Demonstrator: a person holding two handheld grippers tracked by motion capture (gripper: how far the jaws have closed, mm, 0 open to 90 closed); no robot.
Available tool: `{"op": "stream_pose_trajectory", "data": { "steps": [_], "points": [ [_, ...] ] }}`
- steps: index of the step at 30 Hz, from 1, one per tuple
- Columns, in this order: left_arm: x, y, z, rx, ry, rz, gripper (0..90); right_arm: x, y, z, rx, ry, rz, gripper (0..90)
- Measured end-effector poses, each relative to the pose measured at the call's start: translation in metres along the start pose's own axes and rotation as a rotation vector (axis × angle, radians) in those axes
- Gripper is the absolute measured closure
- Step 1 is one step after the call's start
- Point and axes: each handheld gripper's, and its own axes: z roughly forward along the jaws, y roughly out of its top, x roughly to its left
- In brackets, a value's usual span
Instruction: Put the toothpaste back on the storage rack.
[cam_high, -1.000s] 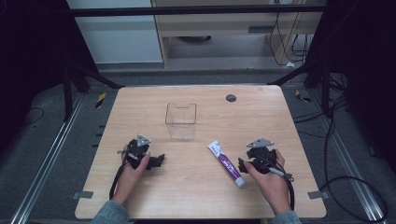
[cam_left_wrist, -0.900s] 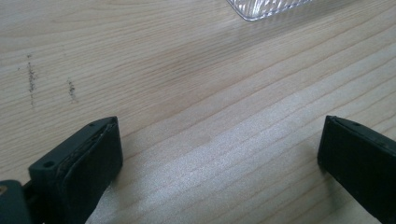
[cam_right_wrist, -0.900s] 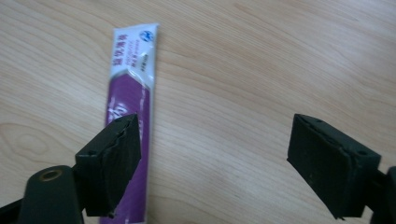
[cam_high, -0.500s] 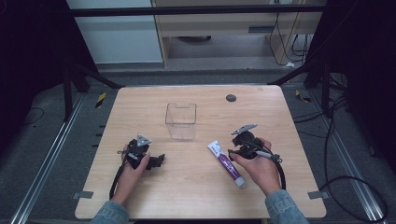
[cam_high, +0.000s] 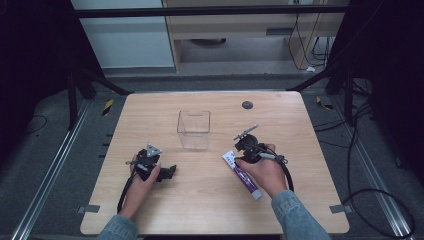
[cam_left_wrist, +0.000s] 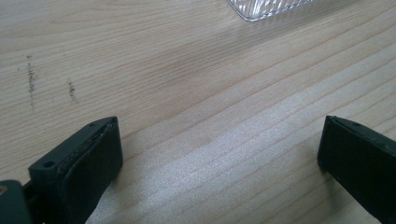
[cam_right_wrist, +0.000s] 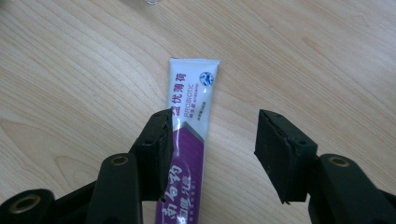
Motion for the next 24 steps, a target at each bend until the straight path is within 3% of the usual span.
{"op": "stream_pose_trajectory", "data": {
  "steps": [14, 24],
  "points": [
    [0.000, 0.000, 0.000, -0.002, 0.003, -0.006, 0.0, 0.007, 0.008, 0.009, 0.026, 0.025, 0.005, 49.7],
    [0.000, 0.000, 0.000, -0.002, 0.003, -0.006, 0.0, 0.010, 0.010, 0.017, 0.062, 0.046, 0.009, 58.5]
  ]
}}
